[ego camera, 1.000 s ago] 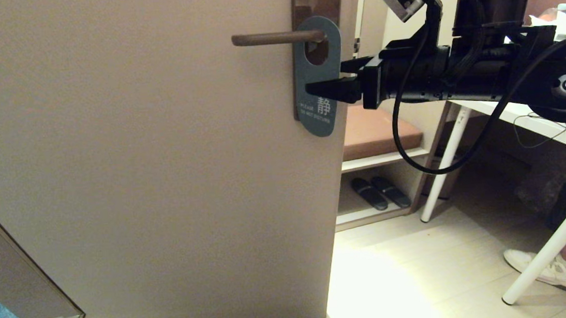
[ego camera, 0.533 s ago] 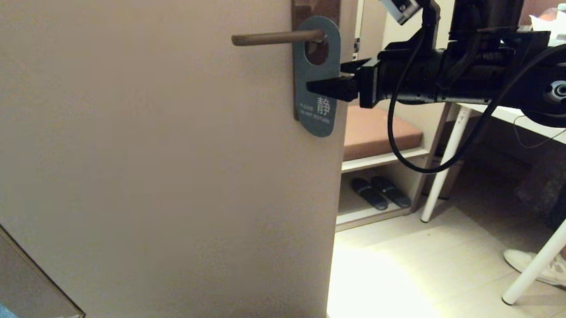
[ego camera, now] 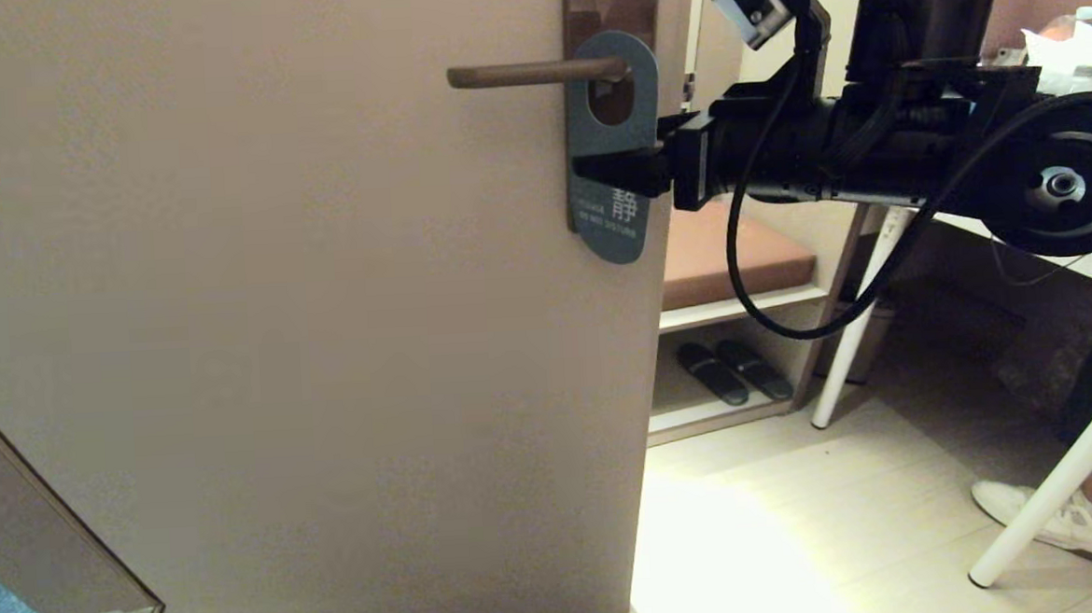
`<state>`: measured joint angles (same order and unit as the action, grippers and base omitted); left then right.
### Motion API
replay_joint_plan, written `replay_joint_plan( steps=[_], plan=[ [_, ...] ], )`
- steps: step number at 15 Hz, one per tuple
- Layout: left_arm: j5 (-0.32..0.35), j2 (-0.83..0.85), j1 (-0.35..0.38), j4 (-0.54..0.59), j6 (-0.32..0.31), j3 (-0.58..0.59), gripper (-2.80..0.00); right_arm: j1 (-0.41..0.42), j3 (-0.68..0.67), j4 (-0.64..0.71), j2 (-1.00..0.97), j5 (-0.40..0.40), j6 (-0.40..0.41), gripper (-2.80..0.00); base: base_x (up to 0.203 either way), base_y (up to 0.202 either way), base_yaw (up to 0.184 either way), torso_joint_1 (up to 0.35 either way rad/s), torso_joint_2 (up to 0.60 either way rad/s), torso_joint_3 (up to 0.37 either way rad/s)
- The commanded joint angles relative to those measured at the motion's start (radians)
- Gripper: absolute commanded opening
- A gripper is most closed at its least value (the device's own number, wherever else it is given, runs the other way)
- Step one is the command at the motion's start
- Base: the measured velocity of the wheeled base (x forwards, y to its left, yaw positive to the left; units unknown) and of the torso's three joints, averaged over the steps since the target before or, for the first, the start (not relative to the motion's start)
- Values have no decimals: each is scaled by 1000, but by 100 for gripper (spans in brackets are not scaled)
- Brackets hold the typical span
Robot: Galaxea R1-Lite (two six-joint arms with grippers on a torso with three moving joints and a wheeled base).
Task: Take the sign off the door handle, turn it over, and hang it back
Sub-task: Take down the sign
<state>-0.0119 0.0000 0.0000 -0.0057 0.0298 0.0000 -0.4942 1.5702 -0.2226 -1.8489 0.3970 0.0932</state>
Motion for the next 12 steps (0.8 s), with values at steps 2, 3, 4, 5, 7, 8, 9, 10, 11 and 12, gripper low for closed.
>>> replay_joint_plan(
  steps=[2,3,4,5,7,8,9,10,11,12],
  plan=[
    [0,0,0,0,1,0,-280,-7,1,-1,-9,2,0,-280,0,0,0,0,0,0],
    [0,0,0,0,1,0,-280,-7,-1,-1,-7,-6,0,-280,0,0,0,0,0,0],
    [0,0,0,0,1,0,-280,-7,-2,-1,-6,-18,0,-280,0,0,0,0,0,0],
    [0,0,0,0,1,0,-280,-7,-2,-1,-5,-29,0,-280,0,0,0,0,0,0],
    [0,0,0,0,1,0,-280,-7,-1,-1,-4,-30,2,-280,0,0,0,0,0,0],
    [0,0,0,0,1,0,-280,-7,-1,-1,-3,-30,3,-280,0,0,0,0,0,0],
    [0,0,0,0,1,0,-280,-7,-2,-1,-1,-32,5,-280,0,0,0,0,0,0],
    [0,0,0,0,1,0,-280,-7,-2,-1,-1,-32,5,-280,0,0,0,0,0,0],
    [0,0,0,0,1,0,-280,-7,-2,-1,-1,-32,6,-280,0,0,0,0,0,0],
    [0,0,0,0,1,0,-280,-7,-2,-1,-1,-32,7,-280,0,0,0,0,0,0]
  ],
)
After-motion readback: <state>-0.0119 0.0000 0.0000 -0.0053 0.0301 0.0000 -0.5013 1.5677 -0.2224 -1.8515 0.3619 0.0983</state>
